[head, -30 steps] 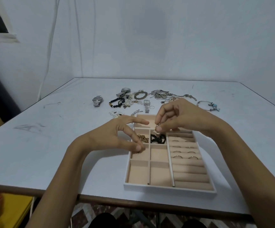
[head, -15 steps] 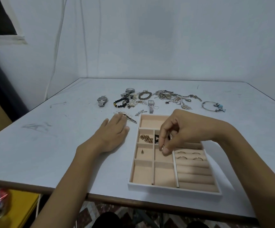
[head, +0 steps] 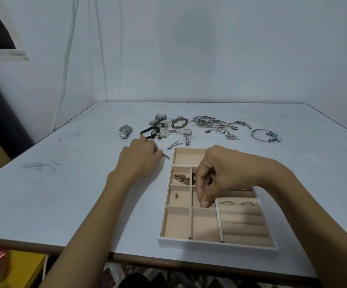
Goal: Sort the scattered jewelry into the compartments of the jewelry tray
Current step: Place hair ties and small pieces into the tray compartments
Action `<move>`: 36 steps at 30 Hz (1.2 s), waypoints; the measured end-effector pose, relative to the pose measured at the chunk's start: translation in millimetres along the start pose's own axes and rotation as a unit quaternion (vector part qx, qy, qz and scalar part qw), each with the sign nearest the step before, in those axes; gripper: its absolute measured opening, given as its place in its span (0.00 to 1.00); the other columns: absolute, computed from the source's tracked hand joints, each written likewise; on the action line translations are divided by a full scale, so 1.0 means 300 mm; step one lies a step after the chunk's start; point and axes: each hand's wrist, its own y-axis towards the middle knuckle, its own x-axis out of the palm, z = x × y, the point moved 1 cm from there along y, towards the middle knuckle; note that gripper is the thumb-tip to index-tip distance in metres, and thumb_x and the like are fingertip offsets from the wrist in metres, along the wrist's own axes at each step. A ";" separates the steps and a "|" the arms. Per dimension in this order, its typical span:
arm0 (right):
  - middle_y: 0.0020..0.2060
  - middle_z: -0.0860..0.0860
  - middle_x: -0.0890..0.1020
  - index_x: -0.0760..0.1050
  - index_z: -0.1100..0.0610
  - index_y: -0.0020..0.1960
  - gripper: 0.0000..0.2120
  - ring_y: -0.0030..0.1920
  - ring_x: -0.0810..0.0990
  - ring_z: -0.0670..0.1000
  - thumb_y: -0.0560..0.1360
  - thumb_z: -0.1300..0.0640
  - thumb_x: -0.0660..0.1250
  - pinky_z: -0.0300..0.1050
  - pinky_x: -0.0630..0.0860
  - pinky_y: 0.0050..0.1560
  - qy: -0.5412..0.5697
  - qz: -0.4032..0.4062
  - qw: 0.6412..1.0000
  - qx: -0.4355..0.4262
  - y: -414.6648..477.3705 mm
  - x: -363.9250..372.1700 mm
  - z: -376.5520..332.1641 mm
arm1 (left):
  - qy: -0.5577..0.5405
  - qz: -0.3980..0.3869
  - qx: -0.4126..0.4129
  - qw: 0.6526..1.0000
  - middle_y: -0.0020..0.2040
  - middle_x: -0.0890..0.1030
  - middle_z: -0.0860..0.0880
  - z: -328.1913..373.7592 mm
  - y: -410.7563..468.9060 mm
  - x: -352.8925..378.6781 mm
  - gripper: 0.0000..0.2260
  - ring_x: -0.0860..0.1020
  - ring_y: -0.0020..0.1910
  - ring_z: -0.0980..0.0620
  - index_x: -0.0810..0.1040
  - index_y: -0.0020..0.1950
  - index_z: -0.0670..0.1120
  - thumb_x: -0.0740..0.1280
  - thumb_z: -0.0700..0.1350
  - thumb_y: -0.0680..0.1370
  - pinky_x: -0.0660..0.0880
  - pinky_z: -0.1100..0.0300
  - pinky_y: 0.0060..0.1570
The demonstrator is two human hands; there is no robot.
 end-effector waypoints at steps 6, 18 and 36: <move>0.26 0.53 0.77 0.84 0.58 0.41 0.06 0.26 0.70 0.41 0.68 0.56 0.77 0.31 0.64 0.30 0.051 0.018 0.998 -0.027 0.003 -0.012 0.006 | -0.052 0.031 0.011 0.998 0.52 0.78 0.50 0.013 0.109 0.018 0.14 0.74 0.58 0.48 0.79 0.58 0.53 0.60 0.57 0.78 0.69 0.51 0.53; 0.23 0.48 0.74 0.82 0.57 0.38 0.07 0.30 0.72 0.51 0.70 0.54 0.74 0.44 0.70 0.37 0.101 0.465 0.878 0.053 0.062 -0.167 0.177 | -0.117 0.090 0.050 0.988 0.46 0.79 0.57 0.043 0.143 0.046 0.04 0.75 0.48 0.53 0.78 0.47 0.53 0.64 0.49 0.77 0.67 0.58 0.43; 0.39 0.46 0.77 0.82 0.52 0.49 0.08 0.44 0.76 0.50 0.71 0.52 0.72 0.42 0.70 0.43 -0.109 0.274 0.925 0.239 0.351 -0.162 0.273 | -0.635 0.060 0.000 0.771 0.44 0.84 0.48 0.072 0.113 -0.057 0.04 0.82 0.46 0.52 0.67 0.48 0.49 0.57 0.42 0.82 0.75 0.55 0.54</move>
